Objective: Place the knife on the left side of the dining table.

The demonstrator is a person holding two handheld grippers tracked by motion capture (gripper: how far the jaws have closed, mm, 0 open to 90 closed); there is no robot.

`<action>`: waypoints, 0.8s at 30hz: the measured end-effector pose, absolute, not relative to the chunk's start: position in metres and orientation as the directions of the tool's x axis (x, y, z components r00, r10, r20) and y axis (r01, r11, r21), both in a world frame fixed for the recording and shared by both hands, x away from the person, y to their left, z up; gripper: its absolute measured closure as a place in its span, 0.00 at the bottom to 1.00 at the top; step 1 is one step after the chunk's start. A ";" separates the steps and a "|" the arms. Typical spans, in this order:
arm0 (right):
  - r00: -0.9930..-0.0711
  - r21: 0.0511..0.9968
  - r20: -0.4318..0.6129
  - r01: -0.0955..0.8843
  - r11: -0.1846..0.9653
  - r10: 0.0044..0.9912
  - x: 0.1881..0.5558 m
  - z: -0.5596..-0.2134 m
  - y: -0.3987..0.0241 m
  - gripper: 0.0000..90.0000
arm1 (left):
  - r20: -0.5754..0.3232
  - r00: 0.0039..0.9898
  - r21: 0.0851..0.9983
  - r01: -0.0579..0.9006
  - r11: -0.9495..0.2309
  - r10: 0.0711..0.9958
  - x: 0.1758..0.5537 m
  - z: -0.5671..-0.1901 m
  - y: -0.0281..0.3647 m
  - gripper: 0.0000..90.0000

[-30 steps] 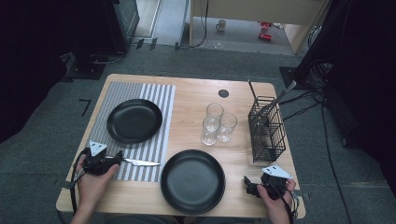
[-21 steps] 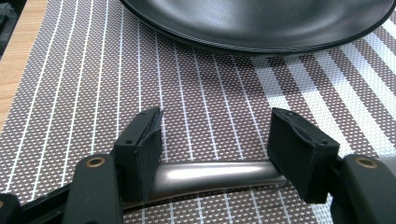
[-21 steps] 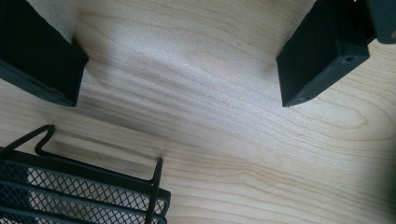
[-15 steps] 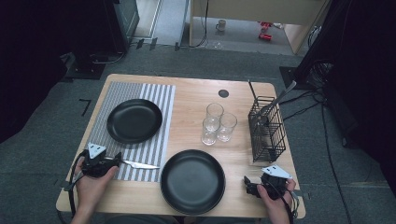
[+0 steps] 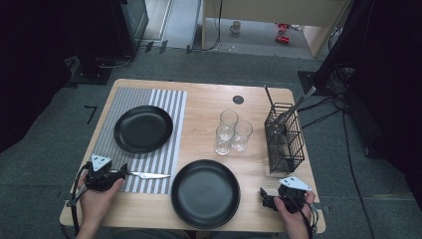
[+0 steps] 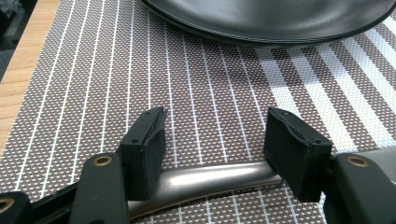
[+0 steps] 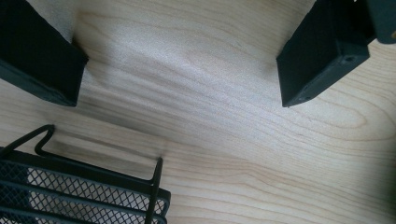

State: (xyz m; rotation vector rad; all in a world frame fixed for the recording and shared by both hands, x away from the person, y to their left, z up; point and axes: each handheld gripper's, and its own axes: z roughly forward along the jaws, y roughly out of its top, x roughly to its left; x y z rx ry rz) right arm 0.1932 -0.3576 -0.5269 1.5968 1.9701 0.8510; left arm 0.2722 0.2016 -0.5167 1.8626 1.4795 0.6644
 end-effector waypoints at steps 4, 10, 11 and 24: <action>-0.218 0.712 0.029 0.689 0.134 0.975 0.193 -0.527 -0.358 0.01 | -0.017 0.234 0.758 0.637 -0.140 0.972 0.272 -0.517 0.202 0.44; -0.218 0.712 0.029 0.689 0.133 0.975 0.193 -0.527 -0.358 0.01 | -0.056 0.254 0.762 0.636 -0.123 0.966 0.272 -0.517 0.204 0.38; -0.218 0.712 0.029 0.690 0.133 0.975 0.193 -0.527 -0.358 0.01 | -0.069 0.251 0.761 0.640 -0.112 0.965 0.272 -0.516 0.205 0.34; -0.203 0.711 0.028 0.693 0.124 0.979 0.195 -0.527 -0.355 0.00 | -0.120 0.263 0.767 0.637 -0.079 0.957 0.274 -0.514 0.212 0.12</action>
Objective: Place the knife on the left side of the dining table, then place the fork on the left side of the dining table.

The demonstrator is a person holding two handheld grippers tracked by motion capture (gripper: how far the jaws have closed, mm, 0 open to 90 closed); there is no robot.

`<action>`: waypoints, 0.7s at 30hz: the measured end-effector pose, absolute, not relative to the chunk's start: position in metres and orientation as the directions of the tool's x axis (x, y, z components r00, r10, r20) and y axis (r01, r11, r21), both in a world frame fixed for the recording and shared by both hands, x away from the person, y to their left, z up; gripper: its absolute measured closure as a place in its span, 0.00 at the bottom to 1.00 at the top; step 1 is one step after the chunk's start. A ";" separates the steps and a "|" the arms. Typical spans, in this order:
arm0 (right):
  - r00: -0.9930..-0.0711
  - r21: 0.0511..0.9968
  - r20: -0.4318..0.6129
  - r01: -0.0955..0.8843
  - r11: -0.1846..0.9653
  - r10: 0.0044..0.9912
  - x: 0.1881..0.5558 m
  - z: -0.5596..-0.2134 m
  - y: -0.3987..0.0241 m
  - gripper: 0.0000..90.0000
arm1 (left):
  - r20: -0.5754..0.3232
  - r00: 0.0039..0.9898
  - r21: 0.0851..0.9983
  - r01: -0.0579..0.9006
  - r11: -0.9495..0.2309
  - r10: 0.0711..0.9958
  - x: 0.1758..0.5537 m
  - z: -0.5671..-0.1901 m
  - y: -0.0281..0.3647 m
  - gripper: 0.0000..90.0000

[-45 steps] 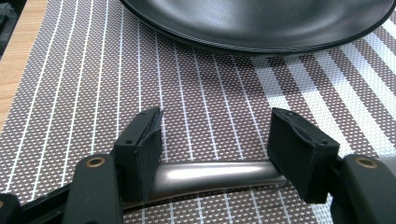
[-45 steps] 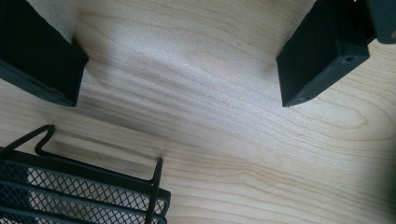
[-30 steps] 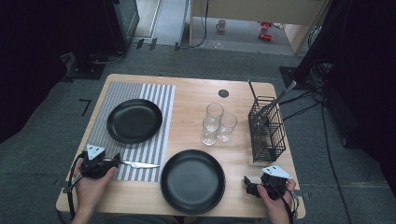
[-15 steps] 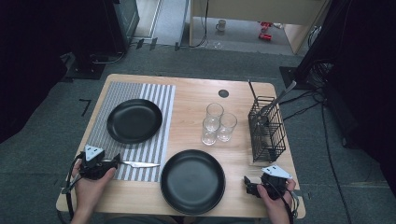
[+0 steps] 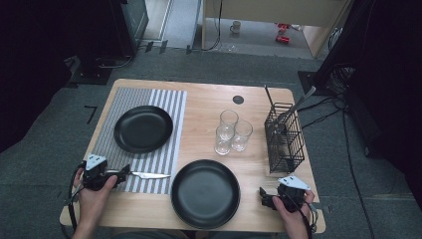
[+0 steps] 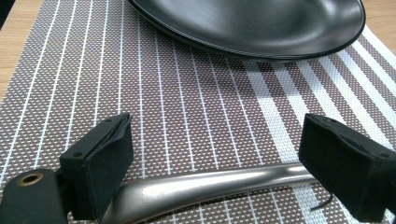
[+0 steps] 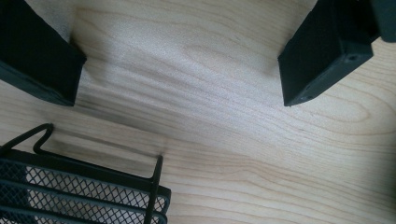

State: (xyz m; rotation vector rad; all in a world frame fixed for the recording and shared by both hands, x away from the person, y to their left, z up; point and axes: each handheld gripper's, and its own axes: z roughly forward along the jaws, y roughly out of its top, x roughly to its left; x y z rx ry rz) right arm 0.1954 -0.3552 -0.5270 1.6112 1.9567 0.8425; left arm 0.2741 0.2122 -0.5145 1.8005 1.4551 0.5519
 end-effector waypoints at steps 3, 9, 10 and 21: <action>-0.204 0.710 0.027 0.693 0.125 0.979 0.195 -0.527 -0.355 0.00 | -0.130 0.253 0.764 0.642 -0.066 0.959 0.275 -0.515 0.214 0.12; -0.204 0.727 0.065 0.681 0.094 0.977 0.192 -0.525 -0.357 0.00 | -0.134 0.258 0.764 0.642 -0.066 0.957 0.275 -0.516 0.213 0.12; -0.198 0.730 0.072 0.678 0.083 0.978 0.191 -0.524 -0.358 0.00 | -0.132 0.259 0.764 0.641 -0.068 0.957 0.275 -0.516 0.213 0.12; -0.204 0.788 0.080 0.613 0.064 0.976 0.182 -0.485 -0.353 0.01 | -0.113 0.258 0.768 0.636 -0.080 0.960 0.274 -0.516 0.211 0.12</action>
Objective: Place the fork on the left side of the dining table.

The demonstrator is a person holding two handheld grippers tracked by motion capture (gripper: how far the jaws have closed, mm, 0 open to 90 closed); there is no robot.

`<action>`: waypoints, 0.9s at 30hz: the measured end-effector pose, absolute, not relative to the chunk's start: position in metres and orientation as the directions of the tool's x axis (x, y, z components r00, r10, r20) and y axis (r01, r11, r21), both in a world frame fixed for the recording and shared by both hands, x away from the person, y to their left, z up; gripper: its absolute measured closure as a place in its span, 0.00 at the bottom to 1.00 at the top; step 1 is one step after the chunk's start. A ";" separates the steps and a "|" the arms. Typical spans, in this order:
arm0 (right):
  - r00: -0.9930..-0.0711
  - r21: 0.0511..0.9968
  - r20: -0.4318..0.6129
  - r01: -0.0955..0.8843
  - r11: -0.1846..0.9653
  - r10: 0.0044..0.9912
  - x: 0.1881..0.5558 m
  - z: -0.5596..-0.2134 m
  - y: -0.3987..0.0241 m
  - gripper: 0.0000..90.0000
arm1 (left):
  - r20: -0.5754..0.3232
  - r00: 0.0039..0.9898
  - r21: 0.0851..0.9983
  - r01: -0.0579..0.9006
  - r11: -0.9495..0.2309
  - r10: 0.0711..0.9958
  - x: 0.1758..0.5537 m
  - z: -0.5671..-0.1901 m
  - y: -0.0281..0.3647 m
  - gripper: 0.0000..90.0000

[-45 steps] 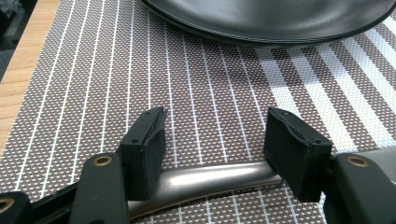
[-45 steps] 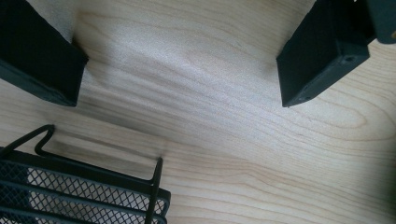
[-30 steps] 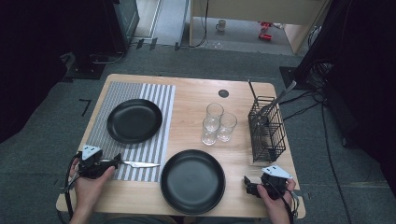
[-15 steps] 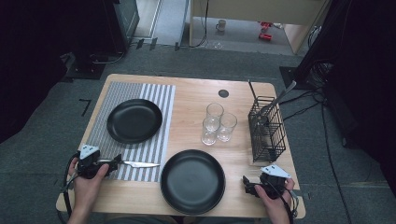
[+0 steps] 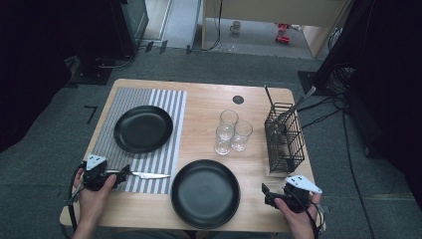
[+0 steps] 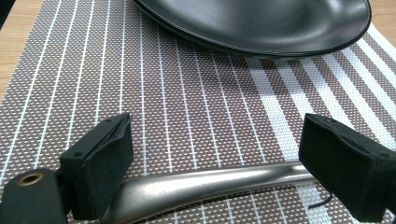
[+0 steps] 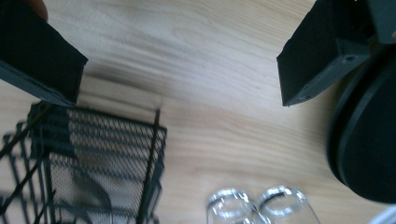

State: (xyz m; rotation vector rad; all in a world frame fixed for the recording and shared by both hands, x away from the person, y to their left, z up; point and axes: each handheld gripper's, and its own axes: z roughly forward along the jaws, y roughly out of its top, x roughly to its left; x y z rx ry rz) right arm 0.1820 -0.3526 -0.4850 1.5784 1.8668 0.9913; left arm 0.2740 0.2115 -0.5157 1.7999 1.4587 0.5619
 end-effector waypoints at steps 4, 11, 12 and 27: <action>-0.218 0.804 0.059 0.589 0.083 0.974 0.181 -0.465 -0.347 0.00 | -0.103 0.259 0.768 0.634 -0.089 0.960 0.274 -0.516 0.210 0.12; -0.203 0.833 0.053 0.550 0.069 0.978 0.181 -0.436 -0.344 0.05 | -0.105 0.255 0.764 0.639 -0.086 0.961 0.275 -0.516 0.210 0.12; -0.197 0.837 0.052 0.544 0.065 0.979 0.181 -0.433 -0.343 0.06 | -0.102 0.255 0.765 0.639 -0.089 0.961 0.275 -0.516 0.210 0.12; -0.142 0.878 0.009 0.474 0.060 0.990 0.195 -0.393 -0.335 0.24 | -0.111 0.250 0.768 0.636 -0.077 0.962 0.274 -0.516 0.212 0.12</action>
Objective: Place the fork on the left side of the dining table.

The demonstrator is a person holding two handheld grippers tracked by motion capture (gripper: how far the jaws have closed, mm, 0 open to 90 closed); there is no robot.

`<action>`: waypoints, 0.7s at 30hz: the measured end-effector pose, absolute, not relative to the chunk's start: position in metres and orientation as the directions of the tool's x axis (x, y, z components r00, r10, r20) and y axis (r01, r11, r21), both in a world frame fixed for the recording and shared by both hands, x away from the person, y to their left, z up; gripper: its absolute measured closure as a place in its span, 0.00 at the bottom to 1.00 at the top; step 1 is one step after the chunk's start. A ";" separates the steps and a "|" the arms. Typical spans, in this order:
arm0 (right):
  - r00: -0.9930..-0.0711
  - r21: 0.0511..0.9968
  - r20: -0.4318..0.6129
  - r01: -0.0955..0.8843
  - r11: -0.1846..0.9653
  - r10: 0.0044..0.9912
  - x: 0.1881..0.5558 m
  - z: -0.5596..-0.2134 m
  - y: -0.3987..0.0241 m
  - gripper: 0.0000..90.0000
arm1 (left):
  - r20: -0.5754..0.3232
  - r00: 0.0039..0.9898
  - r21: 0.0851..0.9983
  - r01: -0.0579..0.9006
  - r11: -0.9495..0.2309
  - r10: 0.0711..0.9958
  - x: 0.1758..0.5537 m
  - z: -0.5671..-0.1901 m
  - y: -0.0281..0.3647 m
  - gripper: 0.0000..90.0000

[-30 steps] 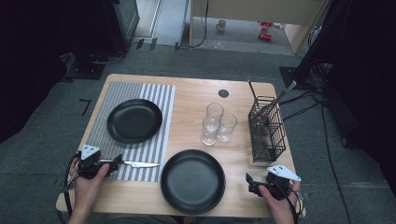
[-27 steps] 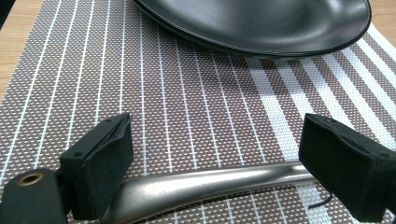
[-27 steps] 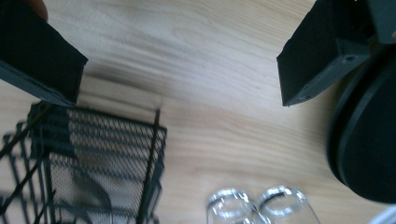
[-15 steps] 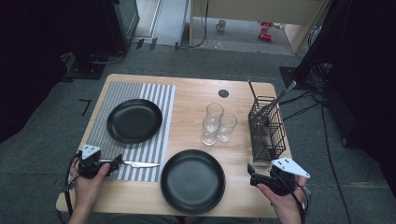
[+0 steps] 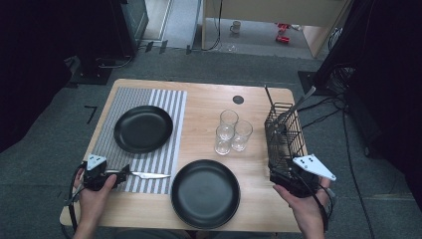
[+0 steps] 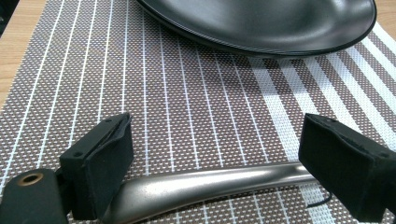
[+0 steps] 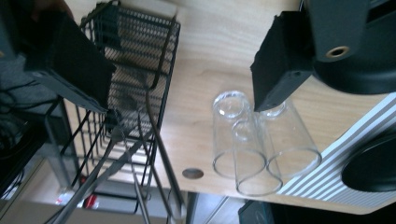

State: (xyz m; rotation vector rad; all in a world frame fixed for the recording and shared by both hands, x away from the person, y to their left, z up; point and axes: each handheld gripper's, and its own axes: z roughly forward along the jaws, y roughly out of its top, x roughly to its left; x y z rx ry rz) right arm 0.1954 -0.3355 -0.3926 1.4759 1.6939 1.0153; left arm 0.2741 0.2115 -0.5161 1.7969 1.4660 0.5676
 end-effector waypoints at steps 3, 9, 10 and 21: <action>-0.148 0.884 -0.002 0.462 0.071 0.989 0.201 -0.388 -0.334 0.27 | -0.118 0.251 0.767 0.637 -0.072 0.961 0.274 -0.516 0.212 0.12; -0.144 0.893 -0.039 0.439 0.099 0.989 0.212 -0.388 -0.332 0.30 | -0.117 0.252 0.768 0.637 -0.073 0.961 0.274 -0.516 0.212 0.12; -0.142 0.893 -0.035 0.439 0.095 0.989 0.214 -0.388 -0.332 0.31 | -0.117 0.252 0.768 0.637 -0.073 0.961 0.274 -0.516 0.212 0.12; -0.133 0.889 -0.036 0.448 0.092 0.990 0.235 -0.392 -0.332 0.41 | -0.098 0.249 0.768 0.634 -0.085 0.964 0.274 -0.516 0.210 0.12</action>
